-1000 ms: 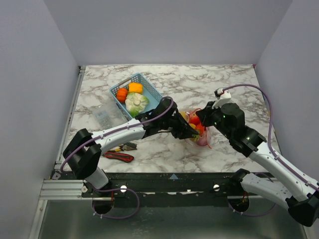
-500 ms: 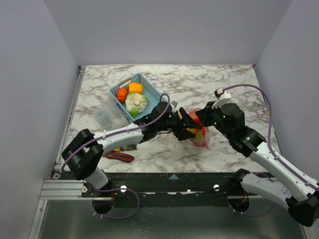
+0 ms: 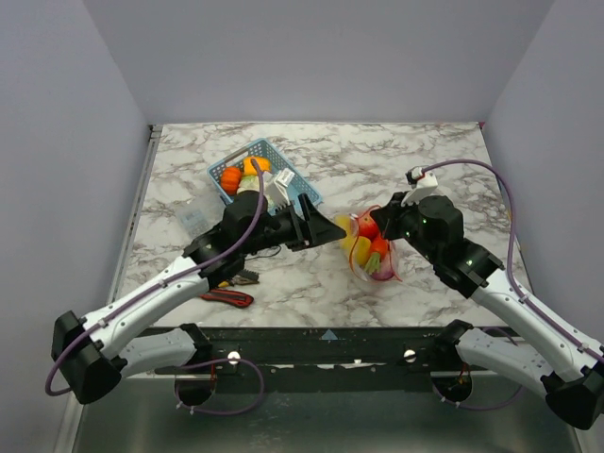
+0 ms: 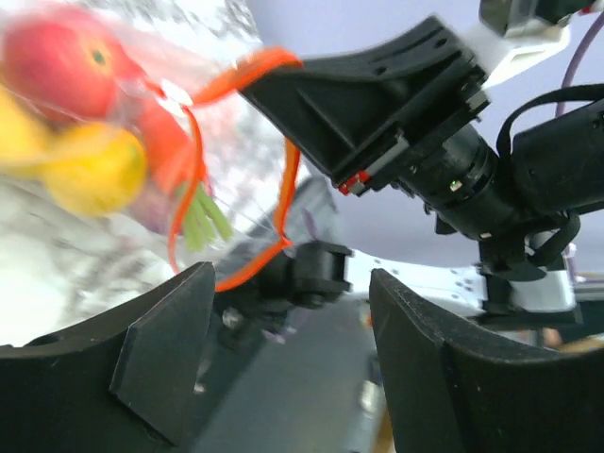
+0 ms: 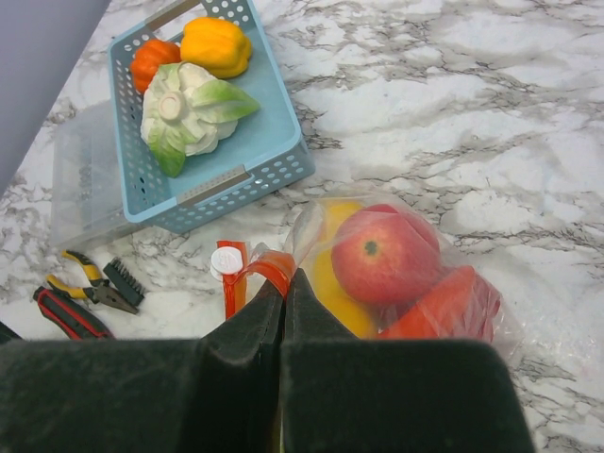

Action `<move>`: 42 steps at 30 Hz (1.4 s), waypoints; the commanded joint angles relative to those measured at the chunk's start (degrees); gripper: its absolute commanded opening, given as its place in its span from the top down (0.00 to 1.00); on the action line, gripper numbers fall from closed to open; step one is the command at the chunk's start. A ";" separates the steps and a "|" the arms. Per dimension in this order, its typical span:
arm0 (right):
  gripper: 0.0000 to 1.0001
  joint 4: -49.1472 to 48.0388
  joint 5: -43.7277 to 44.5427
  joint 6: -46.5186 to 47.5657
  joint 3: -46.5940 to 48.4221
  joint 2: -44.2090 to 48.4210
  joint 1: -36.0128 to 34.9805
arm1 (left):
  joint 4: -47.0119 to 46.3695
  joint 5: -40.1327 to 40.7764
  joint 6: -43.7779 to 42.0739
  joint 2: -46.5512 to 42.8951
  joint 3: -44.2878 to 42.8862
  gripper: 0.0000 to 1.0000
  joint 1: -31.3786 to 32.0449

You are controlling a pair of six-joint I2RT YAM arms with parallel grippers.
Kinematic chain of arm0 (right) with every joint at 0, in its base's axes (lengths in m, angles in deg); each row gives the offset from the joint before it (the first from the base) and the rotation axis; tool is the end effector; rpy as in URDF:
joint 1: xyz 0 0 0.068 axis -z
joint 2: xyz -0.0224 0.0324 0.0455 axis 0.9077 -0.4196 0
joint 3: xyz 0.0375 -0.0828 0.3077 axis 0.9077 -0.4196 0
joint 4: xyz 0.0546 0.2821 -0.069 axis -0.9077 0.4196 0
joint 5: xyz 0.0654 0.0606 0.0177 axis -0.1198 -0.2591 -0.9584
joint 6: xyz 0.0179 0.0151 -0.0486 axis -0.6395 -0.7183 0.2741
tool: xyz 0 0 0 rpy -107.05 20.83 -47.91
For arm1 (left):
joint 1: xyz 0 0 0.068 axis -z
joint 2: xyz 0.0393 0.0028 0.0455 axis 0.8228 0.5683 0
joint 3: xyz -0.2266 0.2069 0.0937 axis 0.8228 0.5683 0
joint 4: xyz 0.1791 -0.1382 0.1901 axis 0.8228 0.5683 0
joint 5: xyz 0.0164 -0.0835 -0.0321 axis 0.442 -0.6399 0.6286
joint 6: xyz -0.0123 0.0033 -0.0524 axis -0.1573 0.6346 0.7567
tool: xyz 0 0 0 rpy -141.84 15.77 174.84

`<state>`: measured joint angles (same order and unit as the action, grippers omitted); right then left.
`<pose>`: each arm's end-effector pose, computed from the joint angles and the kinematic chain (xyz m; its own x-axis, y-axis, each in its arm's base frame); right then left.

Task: Place the food in the zip-top bag and seal the zipper
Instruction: Place the fake vegetable in the zipper food storage bag, then pick up the fake vegetable from the bin.

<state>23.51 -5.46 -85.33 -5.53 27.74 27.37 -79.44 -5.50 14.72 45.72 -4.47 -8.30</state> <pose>0.1717 0.1249 0.3663 -0.3969 0.1535 -0.9049 -0.3392 0.8916 0.3000 0.1759 -0.2061 0.3699 -0.8831 -0.3014 -0.3597 0.2586 0.3269 -0.9090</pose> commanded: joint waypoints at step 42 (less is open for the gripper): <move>0.99 -1.67 -0.11 0.33 -1.05 -4.22 -0.41 | 40.59 35.66 -47.62 56.51 -56.48 0.33 -36.99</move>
<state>22.61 -5.44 -85.37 -6.39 23.57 27.34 -42.13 27.70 -32.95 101.87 -60.49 -43.84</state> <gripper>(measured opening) 0.006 0.678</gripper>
